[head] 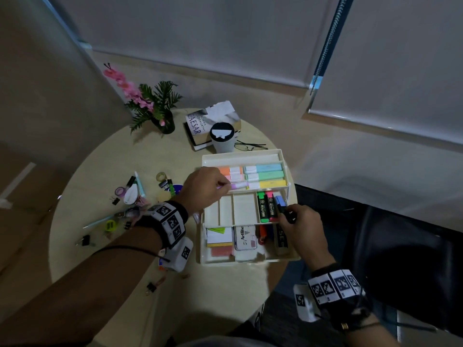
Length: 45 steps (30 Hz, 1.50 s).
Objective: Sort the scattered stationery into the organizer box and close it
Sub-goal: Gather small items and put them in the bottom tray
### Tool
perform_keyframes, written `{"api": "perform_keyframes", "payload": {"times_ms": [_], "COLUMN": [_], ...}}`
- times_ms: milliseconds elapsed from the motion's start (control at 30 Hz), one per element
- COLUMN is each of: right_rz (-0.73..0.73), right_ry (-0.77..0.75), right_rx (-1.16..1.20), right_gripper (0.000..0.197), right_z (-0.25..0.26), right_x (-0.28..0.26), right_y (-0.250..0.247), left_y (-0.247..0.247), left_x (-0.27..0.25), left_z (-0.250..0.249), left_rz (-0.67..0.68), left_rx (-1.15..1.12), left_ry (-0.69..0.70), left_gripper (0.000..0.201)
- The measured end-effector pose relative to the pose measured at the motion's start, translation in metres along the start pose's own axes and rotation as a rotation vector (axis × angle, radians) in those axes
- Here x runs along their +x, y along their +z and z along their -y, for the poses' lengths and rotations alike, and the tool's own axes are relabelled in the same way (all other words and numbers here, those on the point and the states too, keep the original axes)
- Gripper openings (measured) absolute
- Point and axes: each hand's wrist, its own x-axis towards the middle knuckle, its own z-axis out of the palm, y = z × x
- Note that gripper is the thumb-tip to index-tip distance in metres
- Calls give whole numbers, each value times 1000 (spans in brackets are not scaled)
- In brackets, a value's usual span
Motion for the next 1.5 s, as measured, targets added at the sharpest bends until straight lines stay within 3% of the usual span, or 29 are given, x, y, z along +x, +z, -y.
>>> {"api": "perform_keyframes", "payload": {"times_ms": [100, 200, 400, 833, 1033, 1267, 1500], "right_rz": [0, -3, -8, -47, -74, 191, 467], "right_ry": [-15, -16, 0, -58, -161, -539, -603], "right_rx": [2, -11, -72, -252, -216, -137, -208], "right_gripper": [16, 18, 21, 26, 11, 10, 5], "right_z": [-1, -4, 2, 13, 25, 82, 144], "right_x": [3, 6, 6, 12, 0, -43, -44], "right_y": [2, 4, 6, 24, 33, 82, 152], "left_y": [1, 1, -1, 16, 10, 2, 2], "left_x": [-1, -1, -6, -44, -90, -169, -235], "left_z": [0, -3, -10, 21, 41, 107, 181], "left_rz": [-9, 9, -3, -81, -164, -117, -84], "left_rx": [-52, -34, 112, -45, -122, -152, -220], "left_ry": [-110, -134, -67, 89, 142, -11, -216], "left_gripper": [23, 19, 41, 21, 24, 18, 13]}}
